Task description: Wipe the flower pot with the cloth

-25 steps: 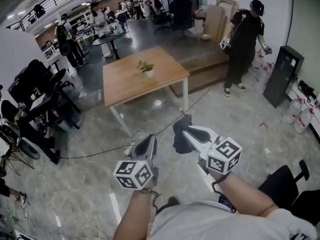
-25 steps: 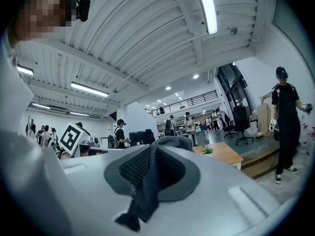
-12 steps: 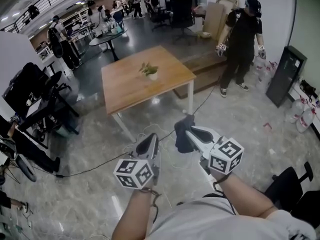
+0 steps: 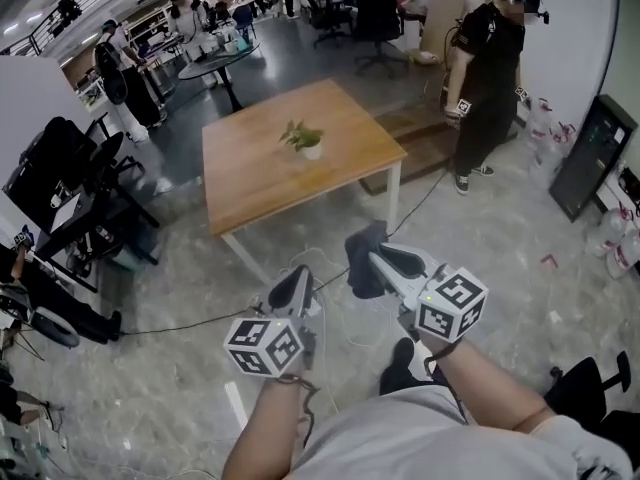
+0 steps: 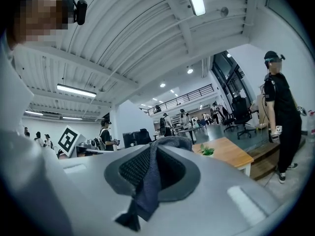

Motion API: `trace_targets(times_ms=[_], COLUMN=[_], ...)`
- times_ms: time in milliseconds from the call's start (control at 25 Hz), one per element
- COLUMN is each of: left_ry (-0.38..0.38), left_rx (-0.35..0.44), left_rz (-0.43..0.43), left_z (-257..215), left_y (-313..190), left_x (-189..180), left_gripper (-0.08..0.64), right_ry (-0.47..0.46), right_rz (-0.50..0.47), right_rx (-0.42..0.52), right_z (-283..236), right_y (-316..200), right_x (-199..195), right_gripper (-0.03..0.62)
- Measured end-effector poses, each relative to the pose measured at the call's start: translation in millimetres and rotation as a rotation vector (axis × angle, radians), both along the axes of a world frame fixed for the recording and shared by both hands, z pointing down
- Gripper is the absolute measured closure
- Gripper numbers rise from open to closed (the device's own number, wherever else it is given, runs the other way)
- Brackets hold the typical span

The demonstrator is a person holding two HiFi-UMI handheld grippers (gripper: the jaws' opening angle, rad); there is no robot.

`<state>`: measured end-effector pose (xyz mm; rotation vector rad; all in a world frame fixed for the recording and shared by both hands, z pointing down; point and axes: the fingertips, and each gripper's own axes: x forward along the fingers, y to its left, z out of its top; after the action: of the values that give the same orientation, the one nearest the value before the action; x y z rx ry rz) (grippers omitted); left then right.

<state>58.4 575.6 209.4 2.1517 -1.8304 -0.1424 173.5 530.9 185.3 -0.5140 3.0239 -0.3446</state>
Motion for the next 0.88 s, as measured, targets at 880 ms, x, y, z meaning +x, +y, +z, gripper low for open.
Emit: trace_targets(times_ms=[880], left_ry=[0.058], left_rx=[-0.098], left_rz=[-0.063], left_z=[40], left_y=[-362], left_x=[-53], left_gripper=[0.555], right_ry=[0.026], right_rz=[-0.089], right_rx=[-0.07], right_z=[25], right_y=[-365], right_x=[-38], right_gripper=[0.549])
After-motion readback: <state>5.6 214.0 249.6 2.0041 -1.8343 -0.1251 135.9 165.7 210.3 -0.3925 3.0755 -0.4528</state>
